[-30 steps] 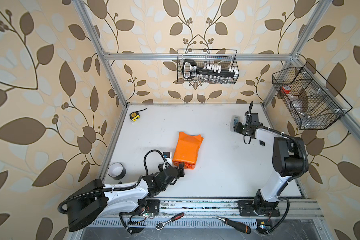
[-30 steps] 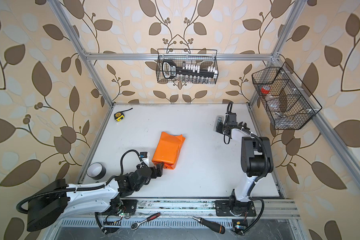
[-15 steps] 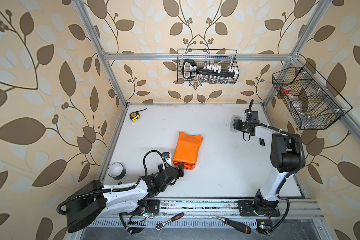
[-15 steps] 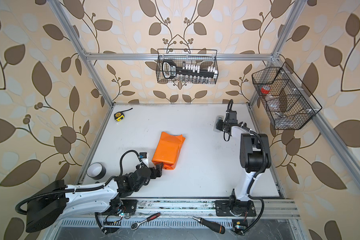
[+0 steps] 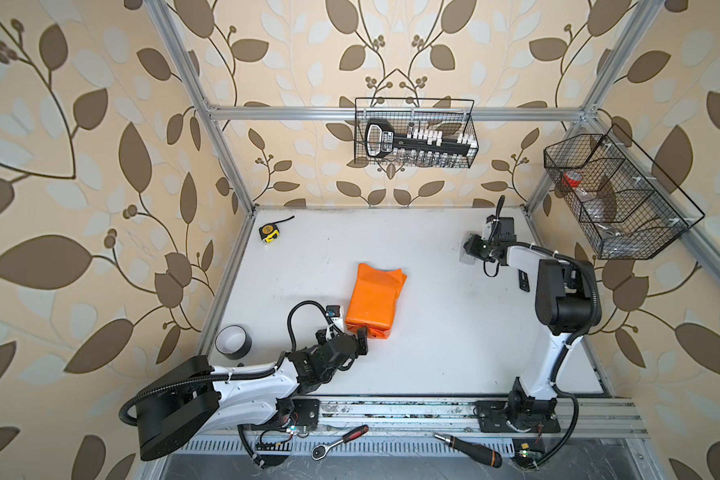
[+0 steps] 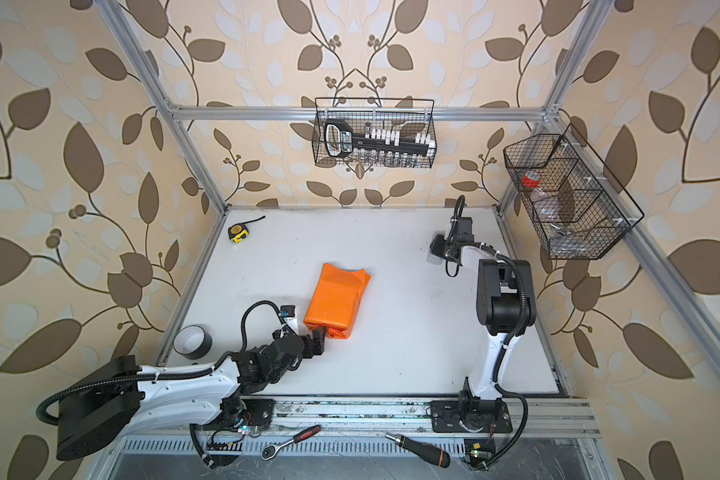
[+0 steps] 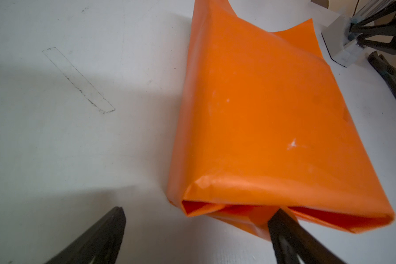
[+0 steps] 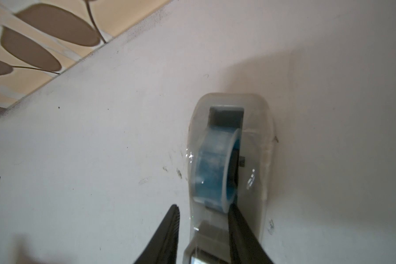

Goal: Wrap a gift box in wrapping paper
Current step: Tear off the tape with the cutter.

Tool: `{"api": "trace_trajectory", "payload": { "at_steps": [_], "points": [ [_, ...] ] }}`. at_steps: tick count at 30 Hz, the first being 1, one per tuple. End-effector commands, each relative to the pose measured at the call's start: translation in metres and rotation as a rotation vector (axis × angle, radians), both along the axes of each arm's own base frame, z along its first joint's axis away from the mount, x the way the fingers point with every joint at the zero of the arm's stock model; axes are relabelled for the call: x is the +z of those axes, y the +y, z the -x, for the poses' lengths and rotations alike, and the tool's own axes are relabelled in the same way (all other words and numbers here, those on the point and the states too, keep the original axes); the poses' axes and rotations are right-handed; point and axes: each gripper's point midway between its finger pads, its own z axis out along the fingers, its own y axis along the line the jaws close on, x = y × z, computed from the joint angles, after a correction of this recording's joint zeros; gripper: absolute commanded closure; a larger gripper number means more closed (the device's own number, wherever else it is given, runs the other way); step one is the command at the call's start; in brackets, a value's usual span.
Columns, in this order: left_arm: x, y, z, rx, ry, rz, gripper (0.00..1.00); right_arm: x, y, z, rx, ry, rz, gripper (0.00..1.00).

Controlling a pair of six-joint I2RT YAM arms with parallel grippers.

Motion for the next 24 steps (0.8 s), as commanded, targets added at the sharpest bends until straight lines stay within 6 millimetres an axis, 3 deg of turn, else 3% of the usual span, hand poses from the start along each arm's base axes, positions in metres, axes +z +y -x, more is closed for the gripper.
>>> {"api": "trace_trajectory", "payload": {
  "at_steps": [1, 13, 24],
  "points": [
    [0.004, 0.002, -0.005, 0.033, -0.017, 0.023, 0.01, -0.003, 0.015, -0.007, 0.045, 0.009, -0.067, 0.65],
    [0.005, 0.002, -0.005, 0.035, -0.019, 0.027, 0.01, -0.009, 0.028, 0.000, 0.079, 0.077, -0.208, 0.79],
    [0.007, -0.002, -0.007, 0.027, -0.022, 0.039, 0.01, -0.005, 0.035, 0.017, 0.076, 0.110, -0.253, 0.79]
  ]
}}
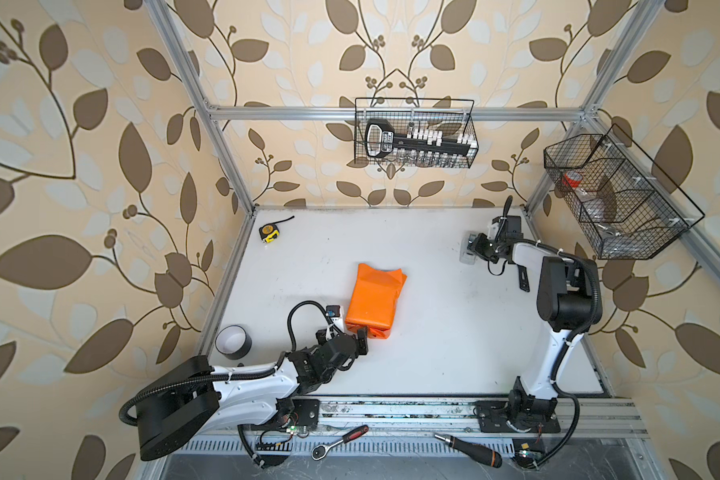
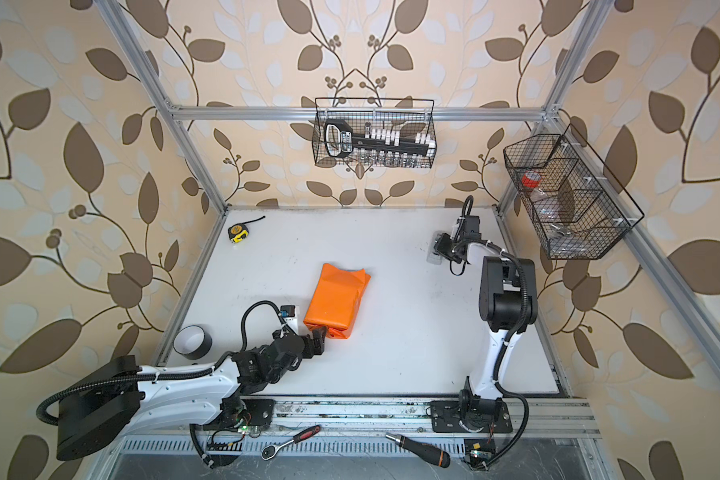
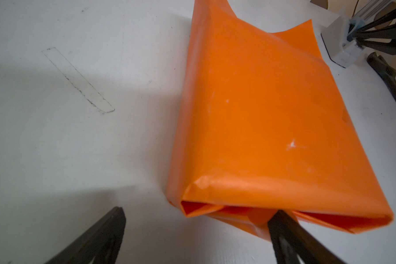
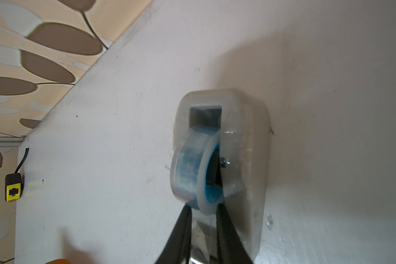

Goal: Wrap a gift box in wrapping paper
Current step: Tear off the tape with the cutter.

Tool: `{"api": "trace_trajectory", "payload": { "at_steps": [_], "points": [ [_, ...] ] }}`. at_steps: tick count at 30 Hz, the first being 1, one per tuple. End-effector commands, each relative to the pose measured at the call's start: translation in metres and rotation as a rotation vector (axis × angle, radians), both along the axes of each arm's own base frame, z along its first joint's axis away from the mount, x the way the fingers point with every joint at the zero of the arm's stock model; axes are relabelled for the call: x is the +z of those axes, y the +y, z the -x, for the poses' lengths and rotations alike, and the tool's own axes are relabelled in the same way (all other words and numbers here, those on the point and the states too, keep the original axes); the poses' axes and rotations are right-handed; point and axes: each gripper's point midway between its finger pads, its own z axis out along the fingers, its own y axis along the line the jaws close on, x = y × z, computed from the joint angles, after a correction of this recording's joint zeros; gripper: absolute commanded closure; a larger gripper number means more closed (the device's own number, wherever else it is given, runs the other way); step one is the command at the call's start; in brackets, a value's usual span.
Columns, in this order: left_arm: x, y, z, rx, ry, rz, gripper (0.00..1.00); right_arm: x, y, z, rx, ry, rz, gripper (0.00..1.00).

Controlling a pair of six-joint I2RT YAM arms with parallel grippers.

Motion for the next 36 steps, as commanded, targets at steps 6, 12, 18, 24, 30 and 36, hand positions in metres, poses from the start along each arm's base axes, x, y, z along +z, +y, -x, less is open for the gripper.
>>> {"api": "trace_trajectory", "payload": {
  "at_steps": [6, 12, 18, 24, 30, 36],
  "points": [
    [0.004, -0.004, -0.007, 0.022, -0.017, 0.035, 0.01, -0.006, 0.031, 0.022, 0.061, 0.081, -0.084, 0.75],
    [0.004, -0.005, -0.008, 0.020, -0.017, 0.036, 0.01, -0.004, 0.035, 0.024, 0.058, 0.073, -0.113, 0.78],
    [0.006, -0.006, -0.008, 0.019, -0.019, 0.038, 0.01, -0.002, 0.045, 0.022, 0.060, 0.063, -0.187, 0.81],
    [0.005, -0.005, -0.008, 0.020, -0.017, 0.040, 0.01, -0.003, 0.043, 0.018, 0.040, 0.063, -0.193, 0.82],
    [0.006, -0.006, -0.008, 0.021, -0.019, 0.042, 0.01, -0.005, 0.039, 0.015, 0.008, 0.054, -0.215, 0.98],
    [0.007, -0.007, -0.009, 0.018, -0.020, 0.038, 0.01, 0.023, 0.047, 0.005, -0.002, -0.047, -0.359, 1.00]
  ]
}}
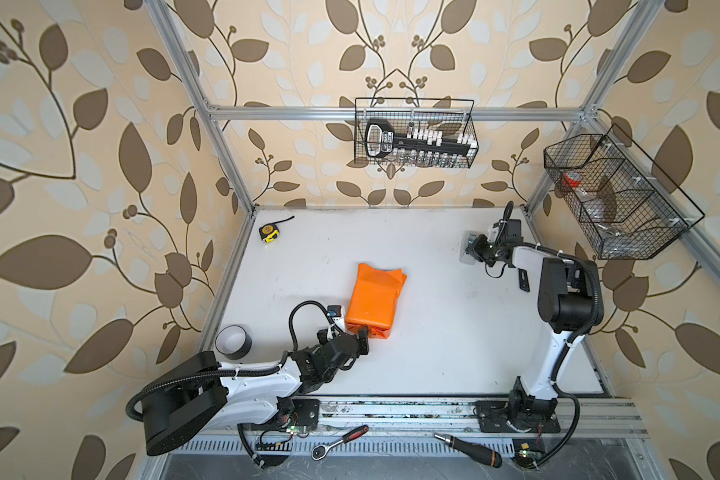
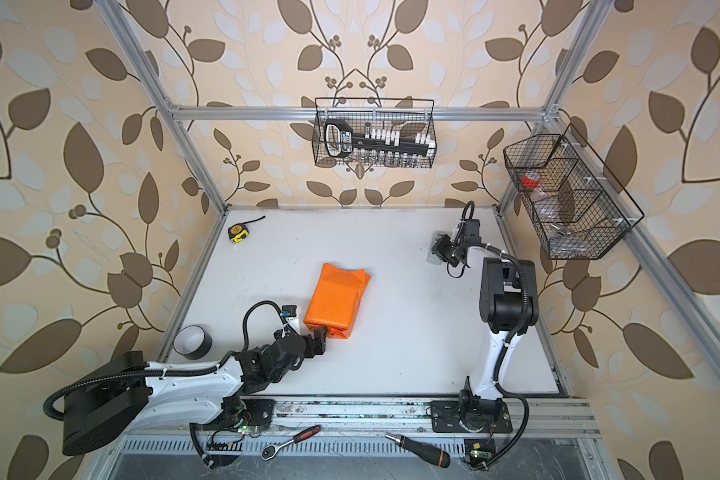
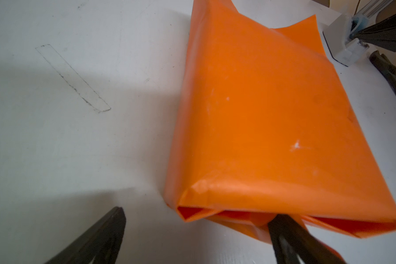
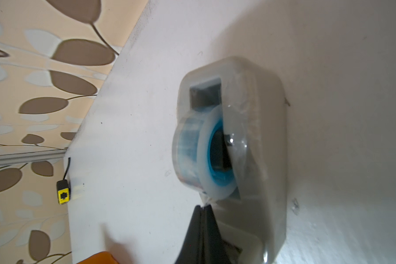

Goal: Wrap a gift box in wrapping paper
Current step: Tear off the tape with the cutter.

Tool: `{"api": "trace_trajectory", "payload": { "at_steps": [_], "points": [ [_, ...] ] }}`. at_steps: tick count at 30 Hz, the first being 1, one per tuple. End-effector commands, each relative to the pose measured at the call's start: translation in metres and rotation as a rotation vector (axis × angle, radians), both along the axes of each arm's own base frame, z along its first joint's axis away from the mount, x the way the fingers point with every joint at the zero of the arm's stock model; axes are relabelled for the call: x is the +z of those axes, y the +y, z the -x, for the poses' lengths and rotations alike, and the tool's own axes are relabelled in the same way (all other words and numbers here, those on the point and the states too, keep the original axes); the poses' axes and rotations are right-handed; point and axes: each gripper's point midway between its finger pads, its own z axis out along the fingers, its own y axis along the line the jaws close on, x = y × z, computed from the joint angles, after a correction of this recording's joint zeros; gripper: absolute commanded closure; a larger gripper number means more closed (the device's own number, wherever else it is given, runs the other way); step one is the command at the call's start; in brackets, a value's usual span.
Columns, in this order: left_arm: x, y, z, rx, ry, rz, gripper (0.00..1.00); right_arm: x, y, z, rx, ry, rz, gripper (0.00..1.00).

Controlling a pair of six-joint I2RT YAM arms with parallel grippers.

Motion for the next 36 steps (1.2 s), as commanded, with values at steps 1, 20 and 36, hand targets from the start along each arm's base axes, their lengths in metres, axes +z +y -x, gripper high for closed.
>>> {"api": "trace_trajectory", "payload": {
  "at_steps": [1, 20, 36],
  "points": [
    [0.010, -0.005, -0.008, 0.018, -0.022, 0.040, 0.01, 0.030, 0.035, -0.002, 0.068, -0.096, -0.188, 1.00],
    [0.012, -0.003, -0.007, 0.018, -0.024, 0.042, 0.01, 0.105, 0.041, -0.010, 0.023, -0.296, -0.461, 1.00],
    [0.013, -0.001, -0.006, 0.021, -0.029, 0.043, 0.01, 0.068, 0.039, 0.039, -0.004, -0.189, -0.393, 1.00]
  ]
}}
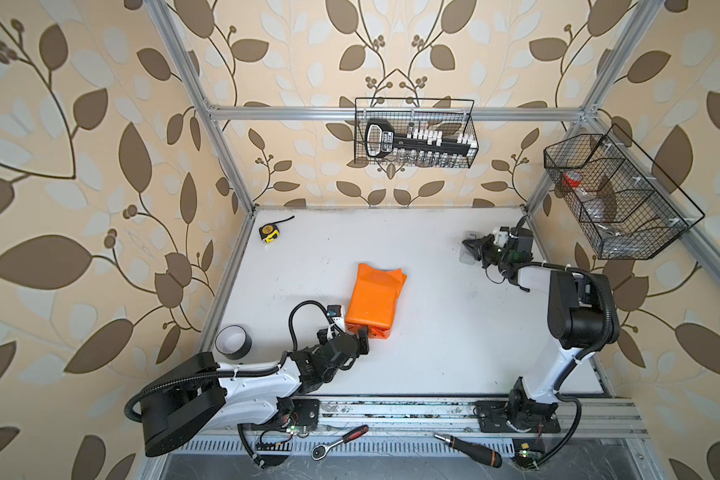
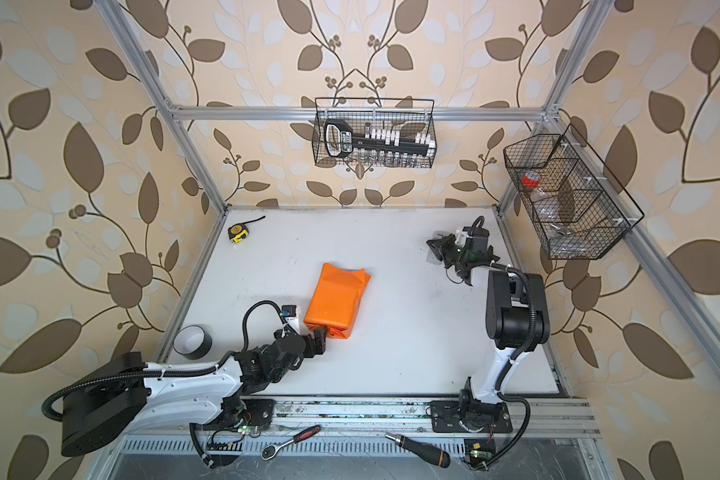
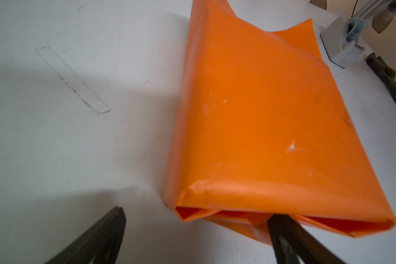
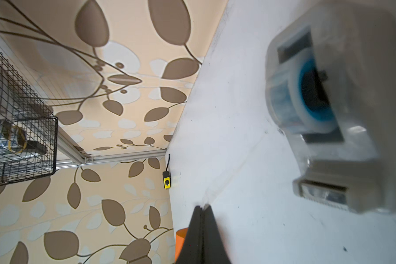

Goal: Wrap a gift box in wrapping paper
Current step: Tear off the tape with the cutter.

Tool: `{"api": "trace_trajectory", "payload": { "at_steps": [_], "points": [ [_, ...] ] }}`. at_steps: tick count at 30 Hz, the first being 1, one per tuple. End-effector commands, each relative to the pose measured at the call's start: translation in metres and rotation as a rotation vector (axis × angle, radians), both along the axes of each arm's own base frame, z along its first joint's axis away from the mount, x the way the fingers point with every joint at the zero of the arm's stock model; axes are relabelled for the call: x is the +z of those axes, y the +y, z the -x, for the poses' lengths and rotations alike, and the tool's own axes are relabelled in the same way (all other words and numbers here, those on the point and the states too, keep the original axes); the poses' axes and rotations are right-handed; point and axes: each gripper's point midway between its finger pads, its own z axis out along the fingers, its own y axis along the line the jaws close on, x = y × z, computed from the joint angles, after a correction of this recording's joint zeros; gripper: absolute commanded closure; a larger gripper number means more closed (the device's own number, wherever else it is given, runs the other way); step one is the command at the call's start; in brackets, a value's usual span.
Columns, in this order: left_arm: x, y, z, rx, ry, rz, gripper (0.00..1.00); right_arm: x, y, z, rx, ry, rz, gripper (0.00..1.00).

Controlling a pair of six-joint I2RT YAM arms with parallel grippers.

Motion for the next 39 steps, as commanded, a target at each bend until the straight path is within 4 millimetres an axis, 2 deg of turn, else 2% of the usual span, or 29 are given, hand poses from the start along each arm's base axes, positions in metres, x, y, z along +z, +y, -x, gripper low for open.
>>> {"api": "trace_trajectory", "payload": {
  "at_steps": [1, 8, 13, 21, 27, 33, 39],
  "points": [
    [0.011, -0.001, -0.006, 0.021, -0.024, 0.035, 0.01, 0.006, 0.010, 0.017, 0.052, -0.020, 0.024, 1.00],
    [0.011, -0.003, -0.006, 0.019, -0.023, 0.040, 0.01, -0.023, 0.005, 0.035, 0.044, 0.054, 0.098, 1.00],
    [0.011, -0.004, -0.007, 0.018, -0.022, 0.042, 0.01, -0.046, -0.001, 0.036, 0.030, 0.122, 0.134, 1.00],
    [0.009, -0.006, -0.007, 0.012, -0.018, 0.041, 0.01, -0.095, -0.017, 0.035, -0.043, 0.280, 0.171, 1.00],
    [0.011, -0.006, -0.007, 0.011, -0.020, 0.039, 0.01, -0.118, -0.037, 0.039, -0.127, 0.380, 0.188, 1.00],
    [0.011, -0.006, -0.008, 0.010, -0.024, 0.038, 0.01, -0.138, -0.063, 0.060, -0.212, 0.456, 0.151, 1.00],
    [0.009, -0.008, -0.007, 0.003, -0.020, 0.037, 0.01, -0.162, -0.070, 0.082, -0.246, 0.497, 0.079, 1.00]
  ]
}}
